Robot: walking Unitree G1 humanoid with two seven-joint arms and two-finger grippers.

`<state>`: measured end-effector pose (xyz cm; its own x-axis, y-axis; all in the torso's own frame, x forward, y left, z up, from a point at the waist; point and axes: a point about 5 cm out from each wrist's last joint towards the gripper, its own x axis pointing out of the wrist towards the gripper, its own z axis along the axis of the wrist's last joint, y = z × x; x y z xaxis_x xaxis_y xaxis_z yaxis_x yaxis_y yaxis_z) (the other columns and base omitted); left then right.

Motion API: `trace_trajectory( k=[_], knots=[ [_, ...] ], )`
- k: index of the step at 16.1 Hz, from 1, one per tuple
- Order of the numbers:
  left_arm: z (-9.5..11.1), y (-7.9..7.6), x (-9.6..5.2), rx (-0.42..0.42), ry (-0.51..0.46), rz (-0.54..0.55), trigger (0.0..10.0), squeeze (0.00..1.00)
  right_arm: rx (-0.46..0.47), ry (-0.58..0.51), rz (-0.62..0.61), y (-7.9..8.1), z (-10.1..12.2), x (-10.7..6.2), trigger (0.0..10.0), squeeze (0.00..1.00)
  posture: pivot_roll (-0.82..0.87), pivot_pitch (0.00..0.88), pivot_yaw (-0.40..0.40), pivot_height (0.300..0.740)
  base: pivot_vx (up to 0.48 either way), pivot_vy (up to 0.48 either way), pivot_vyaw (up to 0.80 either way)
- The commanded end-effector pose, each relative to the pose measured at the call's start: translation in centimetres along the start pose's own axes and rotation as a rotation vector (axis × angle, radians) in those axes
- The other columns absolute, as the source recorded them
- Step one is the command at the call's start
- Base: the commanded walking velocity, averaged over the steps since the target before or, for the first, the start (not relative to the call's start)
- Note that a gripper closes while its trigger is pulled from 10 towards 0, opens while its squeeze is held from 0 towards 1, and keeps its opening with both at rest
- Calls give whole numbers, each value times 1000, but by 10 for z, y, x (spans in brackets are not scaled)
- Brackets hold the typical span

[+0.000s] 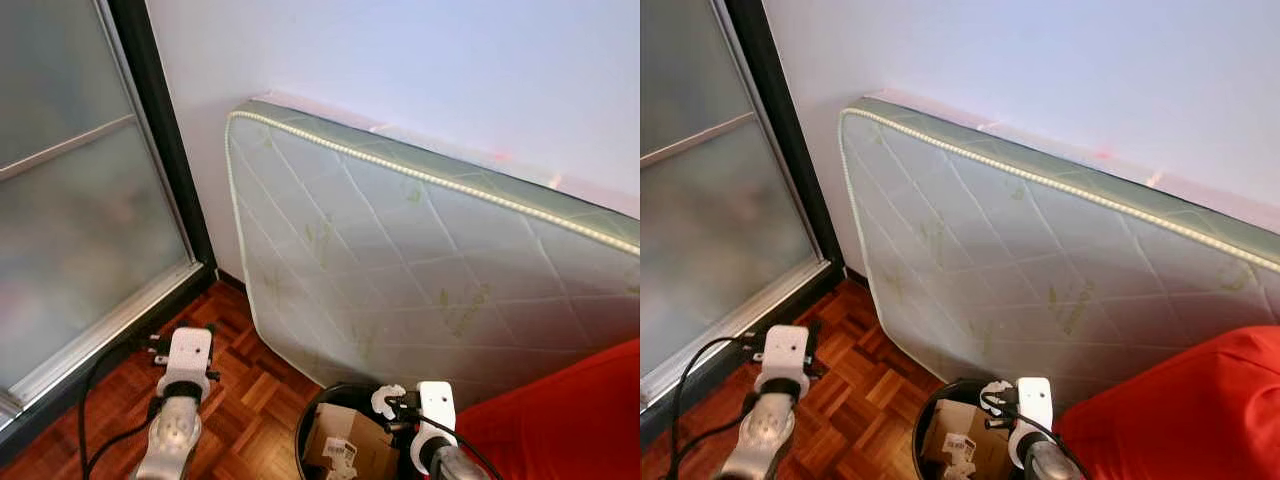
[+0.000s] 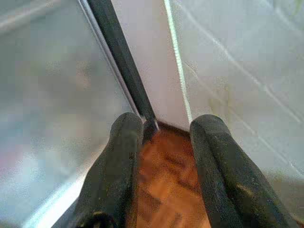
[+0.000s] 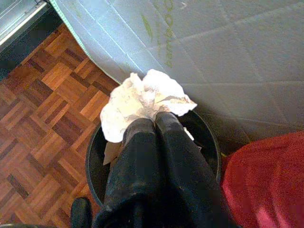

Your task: Clean up the room

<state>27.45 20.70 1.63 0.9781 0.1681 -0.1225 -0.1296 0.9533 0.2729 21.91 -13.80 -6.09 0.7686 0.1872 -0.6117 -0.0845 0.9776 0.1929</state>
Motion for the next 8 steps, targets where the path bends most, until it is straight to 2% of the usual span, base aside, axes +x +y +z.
trace_trajectory(
  k=[1, 3, 5, 8],
  knots=[
    [-16, -1, -1, -28, 140, -13, 10000, 0, 2, 12, -4, -1, -2, -1, 10000, 0, -21, 0, -45, 740, 0, 0, 0],
    [-39, 1, -8, -88, 341, 0, 10000, 0, 2, 12, -6, -2, -2, -1, 10000, 0, -22, 0, -45, 740, 0, 0, 0],
    [-57, -2, -20, -113, 478, -11, 10000, 0, 2, 12, -7, -2, -2, -1, 10000, 0, -22, 1, -46, 740, 0, 0, 0],
    [-71, -11, -35, -92, 548, -50, 10000, 0, 2, 12, -7, -2, -2, -1, 10000, 0, -28, 5, -45, 740, 0, 0, 0]
  ],
)
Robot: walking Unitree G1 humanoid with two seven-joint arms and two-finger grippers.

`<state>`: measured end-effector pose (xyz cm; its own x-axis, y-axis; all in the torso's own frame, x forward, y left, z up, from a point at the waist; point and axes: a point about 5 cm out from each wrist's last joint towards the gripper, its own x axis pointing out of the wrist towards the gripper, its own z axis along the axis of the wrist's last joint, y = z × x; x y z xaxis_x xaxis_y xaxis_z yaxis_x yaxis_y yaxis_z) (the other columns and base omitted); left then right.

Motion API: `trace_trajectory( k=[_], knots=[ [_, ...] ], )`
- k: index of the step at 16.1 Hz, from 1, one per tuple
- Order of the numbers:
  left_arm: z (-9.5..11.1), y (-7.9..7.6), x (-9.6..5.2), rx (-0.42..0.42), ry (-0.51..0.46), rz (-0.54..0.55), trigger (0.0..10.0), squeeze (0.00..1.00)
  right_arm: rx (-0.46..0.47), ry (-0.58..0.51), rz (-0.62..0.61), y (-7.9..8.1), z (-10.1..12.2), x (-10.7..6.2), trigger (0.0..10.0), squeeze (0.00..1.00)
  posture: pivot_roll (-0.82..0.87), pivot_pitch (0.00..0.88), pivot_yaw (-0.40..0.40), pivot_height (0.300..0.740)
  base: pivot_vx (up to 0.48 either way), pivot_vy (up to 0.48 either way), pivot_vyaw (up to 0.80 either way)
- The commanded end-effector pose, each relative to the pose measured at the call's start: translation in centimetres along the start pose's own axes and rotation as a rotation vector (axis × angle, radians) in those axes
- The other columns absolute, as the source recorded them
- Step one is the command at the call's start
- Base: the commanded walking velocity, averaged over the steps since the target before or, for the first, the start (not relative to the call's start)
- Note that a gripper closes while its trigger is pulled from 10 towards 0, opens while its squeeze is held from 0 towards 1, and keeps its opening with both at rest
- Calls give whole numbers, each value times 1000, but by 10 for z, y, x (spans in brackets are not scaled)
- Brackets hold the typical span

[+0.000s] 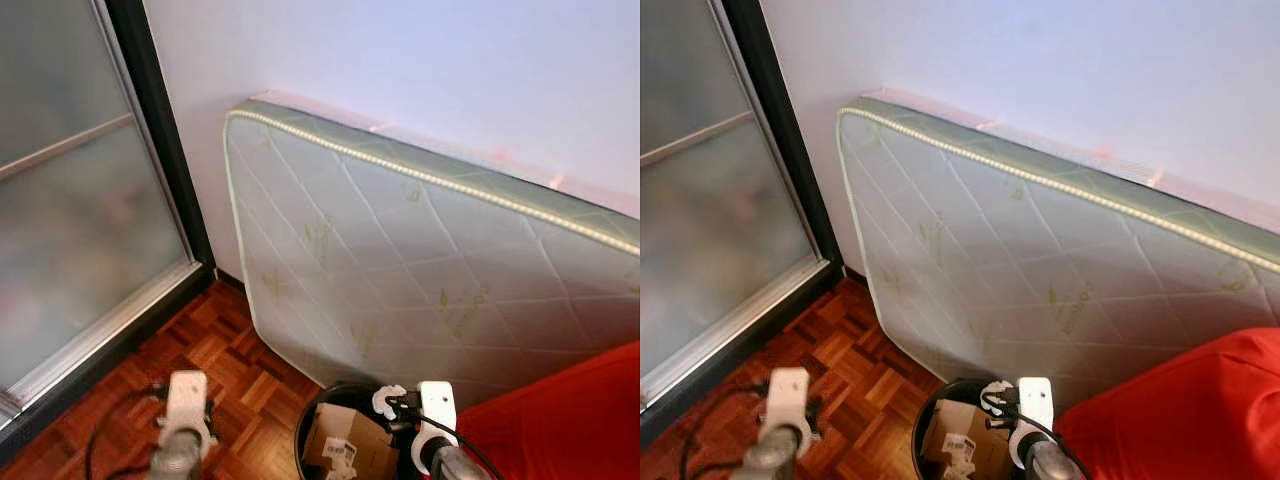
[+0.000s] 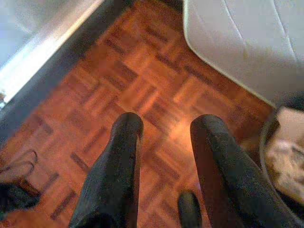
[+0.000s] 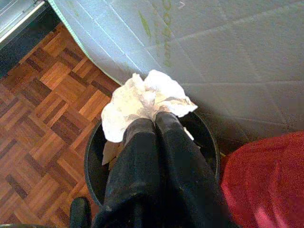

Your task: Clean up the room

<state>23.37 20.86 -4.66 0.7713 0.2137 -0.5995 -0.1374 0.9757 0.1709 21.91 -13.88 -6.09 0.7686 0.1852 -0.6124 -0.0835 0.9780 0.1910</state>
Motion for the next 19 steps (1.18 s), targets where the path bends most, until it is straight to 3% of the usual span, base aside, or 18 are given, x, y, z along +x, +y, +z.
trace_trajectory(
  k=[1, 4, 9, 19],
  knots=[
    [-7, -1, -2, -13, 32, -4, 10000, 0, 2, 11, -6, -1, -2, -1, 10000, 0, -28, 6, -45, 740, 0, 0, 0],
    [-9, -1, -2, -29, 36, -7, 10000, 0, -25, 36, -22, -2, -4, -1, 10000, 0, -28, 10, -45, 740, 0, 0, 0],
    [-7, -2, -1, -22, 39, -25, 10000, 0, -27, 46, -16, -1, -5, -1, 10000, 0, -29, 11, -44, 680, 0, 0, 0],
    [-8, -2, -2, -2, 34, -42, 10000, 0, -37, 57, -12, -1, -7, -1, 10000, 0, -29, 16, -45, 675, 0, 0, 0]
  ],
)
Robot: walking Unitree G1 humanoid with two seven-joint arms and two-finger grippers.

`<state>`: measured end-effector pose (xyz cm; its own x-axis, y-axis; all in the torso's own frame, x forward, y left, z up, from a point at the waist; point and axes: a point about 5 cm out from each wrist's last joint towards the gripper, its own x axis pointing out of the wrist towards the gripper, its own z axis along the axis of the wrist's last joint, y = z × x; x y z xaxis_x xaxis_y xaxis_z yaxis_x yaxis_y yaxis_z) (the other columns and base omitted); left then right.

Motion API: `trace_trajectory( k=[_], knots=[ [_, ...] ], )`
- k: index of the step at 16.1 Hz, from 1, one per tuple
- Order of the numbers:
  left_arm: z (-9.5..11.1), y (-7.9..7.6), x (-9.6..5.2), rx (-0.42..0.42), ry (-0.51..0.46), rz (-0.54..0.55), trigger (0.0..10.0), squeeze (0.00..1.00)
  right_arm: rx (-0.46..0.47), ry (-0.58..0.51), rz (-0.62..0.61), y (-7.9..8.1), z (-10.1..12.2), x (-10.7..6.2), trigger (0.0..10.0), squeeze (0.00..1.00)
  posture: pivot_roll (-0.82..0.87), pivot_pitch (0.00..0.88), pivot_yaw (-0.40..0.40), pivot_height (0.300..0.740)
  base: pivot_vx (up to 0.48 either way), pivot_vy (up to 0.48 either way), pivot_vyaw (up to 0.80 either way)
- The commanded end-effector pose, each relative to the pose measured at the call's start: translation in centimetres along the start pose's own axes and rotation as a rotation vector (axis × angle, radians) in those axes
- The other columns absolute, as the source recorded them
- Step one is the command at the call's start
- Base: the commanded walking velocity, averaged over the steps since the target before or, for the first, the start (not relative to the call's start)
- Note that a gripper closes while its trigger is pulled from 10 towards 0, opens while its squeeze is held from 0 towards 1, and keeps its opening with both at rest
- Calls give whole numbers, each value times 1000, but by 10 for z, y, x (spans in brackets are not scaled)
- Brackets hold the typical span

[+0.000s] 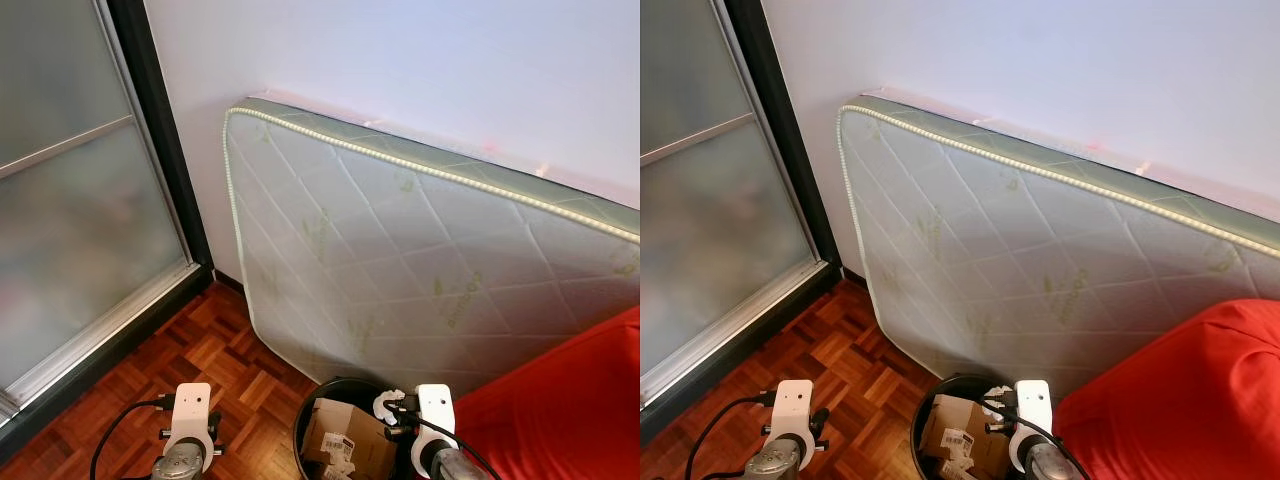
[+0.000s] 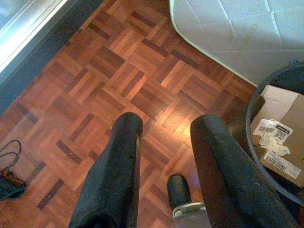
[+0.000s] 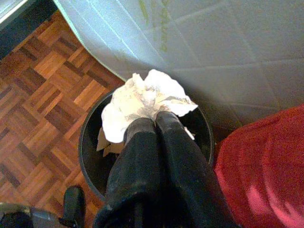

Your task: Clean up the room

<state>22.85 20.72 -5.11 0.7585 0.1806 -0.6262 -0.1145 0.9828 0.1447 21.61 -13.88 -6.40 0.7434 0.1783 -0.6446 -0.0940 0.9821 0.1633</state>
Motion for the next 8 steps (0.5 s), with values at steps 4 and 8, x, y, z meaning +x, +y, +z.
trace_trajectory(
  k=[4, 8],
  knots=[
    [-1, 0, 0, 1, 2, -5, 10000, 0, 0, -1, 0, -1, -1, -1, 10000, 0, -29, 19, -45, 632, 0, 0, 0],
    [-1, 0, 0, 9, 1, -10, 10000, 0, -6, -1, 0, 0, -1, -1, 10000, 0, -31, 18, -43, 632, 0, 0, 0]
  ],
)
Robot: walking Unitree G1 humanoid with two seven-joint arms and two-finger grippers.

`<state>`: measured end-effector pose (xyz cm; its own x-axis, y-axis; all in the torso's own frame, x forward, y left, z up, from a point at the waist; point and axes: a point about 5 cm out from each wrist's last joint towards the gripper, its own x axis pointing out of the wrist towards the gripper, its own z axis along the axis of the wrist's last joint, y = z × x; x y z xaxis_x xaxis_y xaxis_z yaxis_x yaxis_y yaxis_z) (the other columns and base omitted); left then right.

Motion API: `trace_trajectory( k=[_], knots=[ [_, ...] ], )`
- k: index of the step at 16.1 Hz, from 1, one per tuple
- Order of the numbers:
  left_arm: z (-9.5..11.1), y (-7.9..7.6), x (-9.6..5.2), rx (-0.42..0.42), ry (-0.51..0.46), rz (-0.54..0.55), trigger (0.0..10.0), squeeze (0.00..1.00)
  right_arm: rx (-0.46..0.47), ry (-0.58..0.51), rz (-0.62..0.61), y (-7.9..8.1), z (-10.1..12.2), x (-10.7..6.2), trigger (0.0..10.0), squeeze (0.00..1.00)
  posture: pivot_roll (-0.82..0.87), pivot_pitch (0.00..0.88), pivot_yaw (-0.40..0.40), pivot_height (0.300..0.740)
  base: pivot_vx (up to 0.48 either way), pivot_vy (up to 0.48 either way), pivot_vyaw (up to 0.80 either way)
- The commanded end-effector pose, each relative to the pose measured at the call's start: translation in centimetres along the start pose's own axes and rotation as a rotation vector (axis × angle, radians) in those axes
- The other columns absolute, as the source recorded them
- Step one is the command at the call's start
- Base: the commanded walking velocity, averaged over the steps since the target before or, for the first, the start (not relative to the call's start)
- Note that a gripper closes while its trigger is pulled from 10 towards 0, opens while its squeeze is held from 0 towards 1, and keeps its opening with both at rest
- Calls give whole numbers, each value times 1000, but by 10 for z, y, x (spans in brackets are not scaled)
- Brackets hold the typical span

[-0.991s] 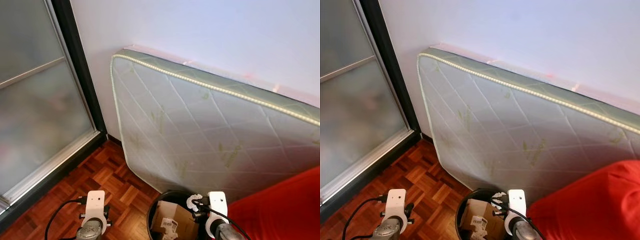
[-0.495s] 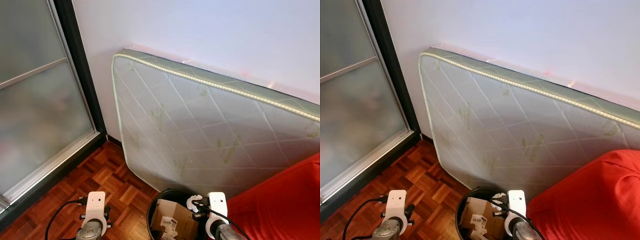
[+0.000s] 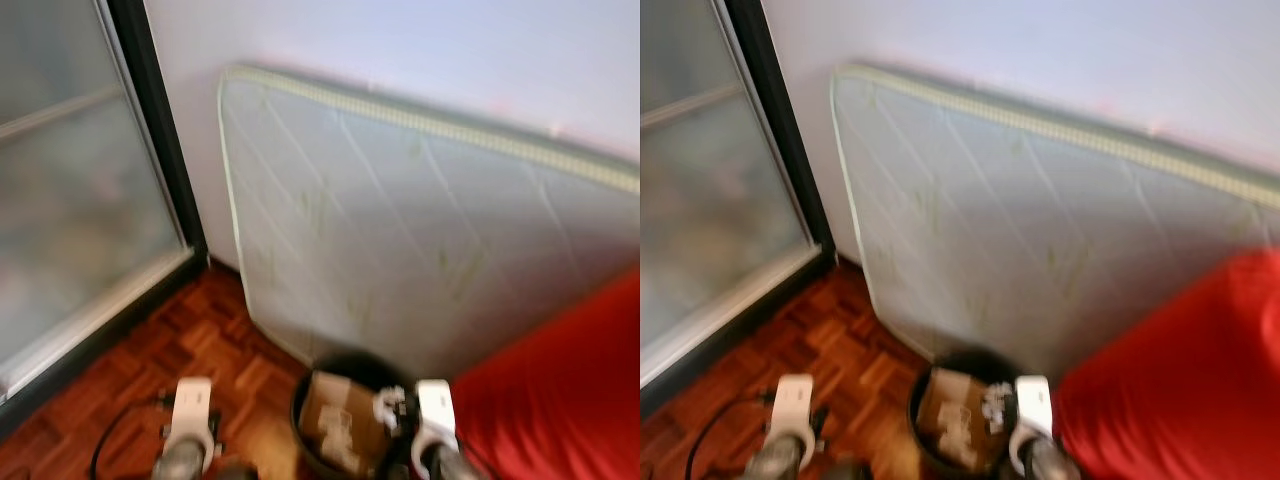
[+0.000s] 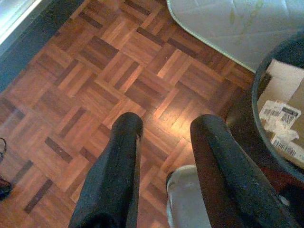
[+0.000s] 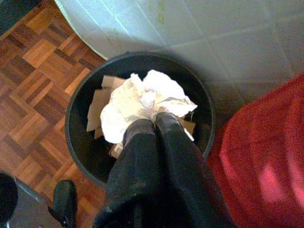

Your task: Clean up the room

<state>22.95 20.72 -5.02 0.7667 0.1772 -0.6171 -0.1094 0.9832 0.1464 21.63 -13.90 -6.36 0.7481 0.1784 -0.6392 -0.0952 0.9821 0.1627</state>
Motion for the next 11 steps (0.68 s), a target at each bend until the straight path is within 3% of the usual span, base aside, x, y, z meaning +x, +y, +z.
trace_trajectory(
  k=[1, 7, 11],
  knots=[
    [-2, -1, 0, 5, 11, -9, 10000, 0, -5, 6, 0, 0, -2, -1, 10000, 0, -31, 18, -43, 632, 0, 0, 0],
    [0, -3, 0, 20, -1, -20, 10000, 0, 14, -35, 39, 3, 1, -1, 10000, 0, -34, 6, -43, 632, 0, 0, 0],
    [5, -3, 1, 31, -43, -28, 10000, 0, -34, -54, 60, 3, 4, -1, 10000, 0, -35, 13, -46, 632, 0, 0, 0]
  ],
)
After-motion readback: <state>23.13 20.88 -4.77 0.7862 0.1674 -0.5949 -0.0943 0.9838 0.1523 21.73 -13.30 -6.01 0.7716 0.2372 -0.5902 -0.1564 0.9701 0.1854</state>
